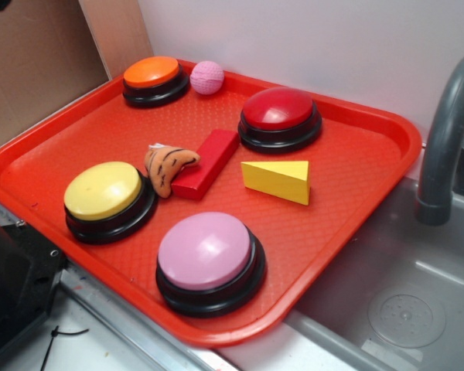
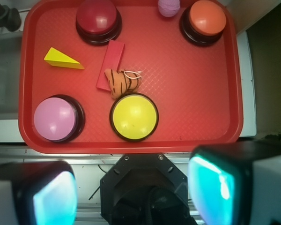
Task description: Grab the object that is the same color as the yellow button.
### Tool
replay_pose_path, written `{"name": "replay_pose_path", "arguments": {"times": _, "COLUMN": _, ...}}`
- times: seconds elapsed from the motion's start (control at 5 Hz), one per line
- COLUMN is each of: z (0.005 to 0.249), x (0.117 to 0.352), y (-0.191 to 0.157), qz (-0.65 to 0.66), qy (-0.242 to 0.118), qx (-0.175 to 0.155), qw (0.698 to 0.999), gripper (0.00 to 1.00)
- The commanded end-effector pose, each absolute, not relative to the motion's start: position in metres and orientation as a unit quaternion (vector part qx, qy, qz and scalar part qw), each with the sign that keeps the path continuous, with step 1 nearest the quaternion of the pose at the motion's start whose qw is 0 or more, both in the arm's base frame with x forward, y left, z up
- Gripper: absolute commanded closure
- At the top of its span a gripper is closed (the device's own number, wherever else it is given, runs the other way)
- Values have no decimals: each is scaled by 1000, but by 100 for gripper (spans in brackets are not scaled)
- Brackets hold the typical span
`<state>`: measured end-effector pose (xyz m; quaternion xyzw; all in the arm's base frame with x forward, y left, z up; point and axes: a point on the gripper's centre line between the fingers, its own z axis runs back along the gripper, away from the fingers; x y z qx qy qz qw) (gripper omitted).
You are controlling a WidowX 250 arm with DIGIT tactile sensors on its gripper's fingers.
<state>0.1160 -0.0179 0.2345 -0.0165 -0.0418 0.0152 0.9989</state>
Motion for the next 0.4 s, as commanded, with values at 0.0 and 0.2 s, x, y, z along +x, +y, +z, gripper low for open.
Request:
{"name": "replay_pose_path", "arguments": {"times": 0.0, "z": 234, "x": 116, "y": -18, "qz": 15, "qy": -42, "qx": -17, "qw": 999, "gripper": 0}}
{"name": "replay_pose_path", "arguments": {"times": 0.2, "z": 223, "x": 139, "y": -24, "qz": -59, "qy": -46, "qx": 10, "qw": 997, "gripper": 0}}
